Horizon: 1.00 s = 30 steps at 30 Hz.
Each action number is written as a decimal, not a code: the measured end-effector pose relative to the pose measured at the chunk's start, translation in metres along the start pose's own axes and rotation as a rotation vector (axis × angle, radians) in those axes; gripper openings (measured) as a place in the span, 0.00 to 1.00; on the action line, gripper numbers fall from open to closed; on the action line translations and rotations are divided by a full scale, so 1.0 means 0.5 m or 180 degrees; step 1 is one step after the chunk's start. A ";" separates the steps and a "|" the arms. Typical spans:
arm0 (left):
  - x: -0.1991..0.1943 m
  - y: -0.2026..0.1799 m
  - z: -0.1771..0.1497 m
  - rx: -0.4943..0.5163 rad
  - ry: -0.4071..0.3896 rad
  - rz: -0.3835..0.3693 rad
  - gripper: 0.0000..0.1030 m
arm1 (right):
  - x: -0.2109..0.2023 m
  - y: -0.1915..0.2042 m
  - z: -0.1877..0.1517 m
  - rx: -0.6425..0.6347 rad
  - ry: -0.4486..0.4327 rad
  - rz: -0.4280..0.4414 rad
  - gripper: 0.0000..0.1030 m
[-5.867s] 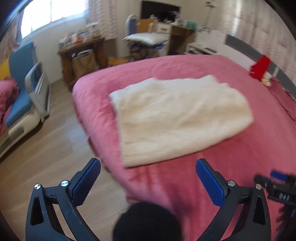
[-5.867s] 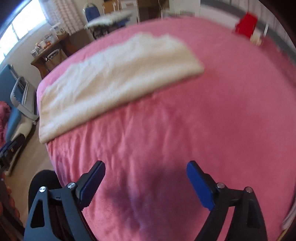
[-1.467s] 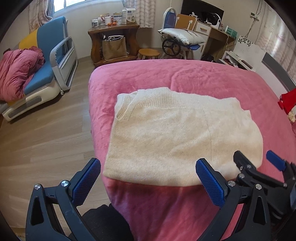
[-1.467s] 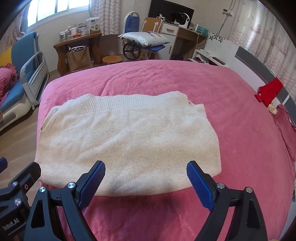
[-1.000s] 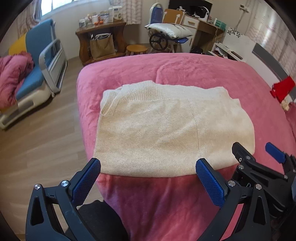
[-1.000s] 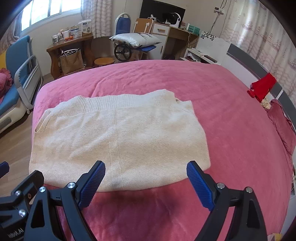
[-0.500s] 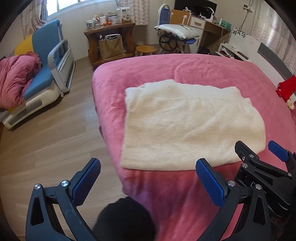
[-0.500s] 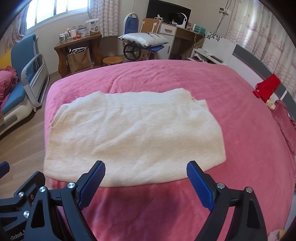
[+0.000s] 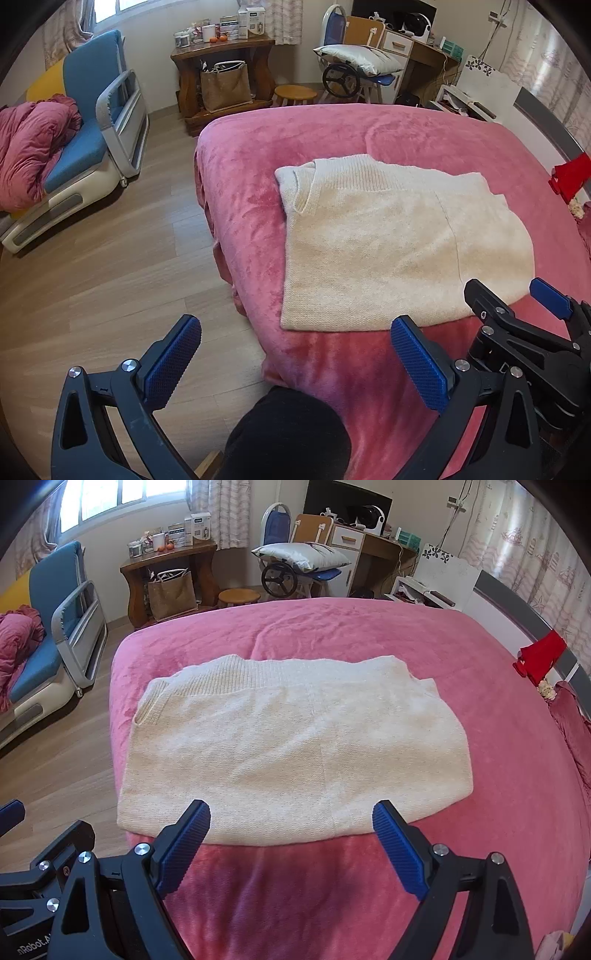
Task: Fold clothes
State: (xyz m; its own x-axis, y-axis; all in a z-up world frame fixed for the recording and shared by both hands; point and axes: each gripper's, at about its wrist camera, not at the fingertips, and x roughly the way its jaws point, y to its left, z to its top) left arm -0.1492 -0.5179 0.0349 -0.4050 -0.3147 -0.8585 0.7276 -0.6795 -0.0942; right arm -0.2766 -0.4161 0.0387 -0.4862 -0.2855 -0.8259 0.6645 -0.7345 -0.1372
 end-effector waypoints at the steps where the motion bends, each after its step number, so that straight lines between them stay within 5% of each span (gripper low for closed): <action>1: 0.000 0.004 0.000 0.0002 0.0003 -0.0014 1.00 | -0.001 0.002 0.000 0.0001 -0.0006 -0.0008 0.89; 30: -0.019 -0.128 -0.006 0.0556 0.0140 -0.0399 1.00 | -0.008 -0.119 -0.009 0.0382 -0.0028 -0.0276 0.89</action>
State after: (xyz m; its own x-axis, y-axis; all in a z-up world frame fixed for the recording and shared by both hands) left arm -0.1903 -0.4693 0.0475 -0.4590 -0.1940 -0.8670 0.5645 -0.8172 -0.1160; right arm -0.3117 -0.3688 0.0478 -0.5442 -0.2228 -0.8089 0.5474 -0.8249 -0.1410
